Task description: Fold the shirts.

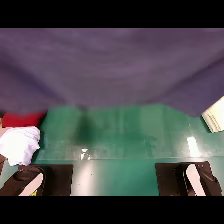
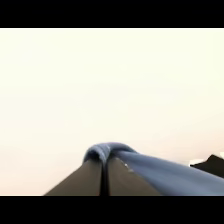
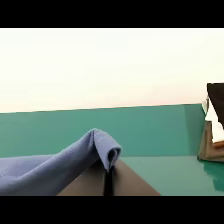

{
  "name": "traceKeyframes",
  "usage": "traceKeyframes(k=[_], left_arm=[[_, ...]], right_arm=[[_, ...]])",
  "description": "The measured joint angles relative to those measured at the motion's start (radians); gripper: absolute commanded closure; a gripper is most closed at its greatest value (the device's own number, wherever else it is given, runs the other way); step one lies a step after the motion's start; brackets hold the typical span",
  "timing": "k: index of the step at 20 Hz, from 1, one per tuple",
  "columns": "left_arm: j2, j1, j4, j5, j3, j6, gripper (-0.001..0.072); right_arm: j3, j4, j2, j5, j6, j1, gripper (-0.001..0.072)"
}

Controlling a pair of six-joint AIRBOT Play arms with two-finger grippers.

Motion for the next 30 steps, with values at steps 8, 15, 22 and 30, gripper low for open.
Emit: traceKeyframes(k=[8,15,22,30], left_arm=[[-0.371,0.0,0.008,-0.131,-0.216,-0.038,0.0679],[-0.755,0.0,0.014,-0.184,-0.264,-0.047,0.0045],[-0.783,0.07,0.056,-0.263,-0.233,-0.09,0.0103],[-0.468,0.197,0.028,-0.342,-0.777,-0.075,0.0103]], right_arm=[[0.04,-0.343,-0.365,0.214,0.147,0.3,0.0706],[0.043,-0.529,-0.784,0.23,0.195,0.515,0.0428],[0.031,-0.454,-0.851,0.183,0.175,0.473,0.0283],[-0.319,-0.341,-0.52,0.164,0.063,0.38,0.0283]])
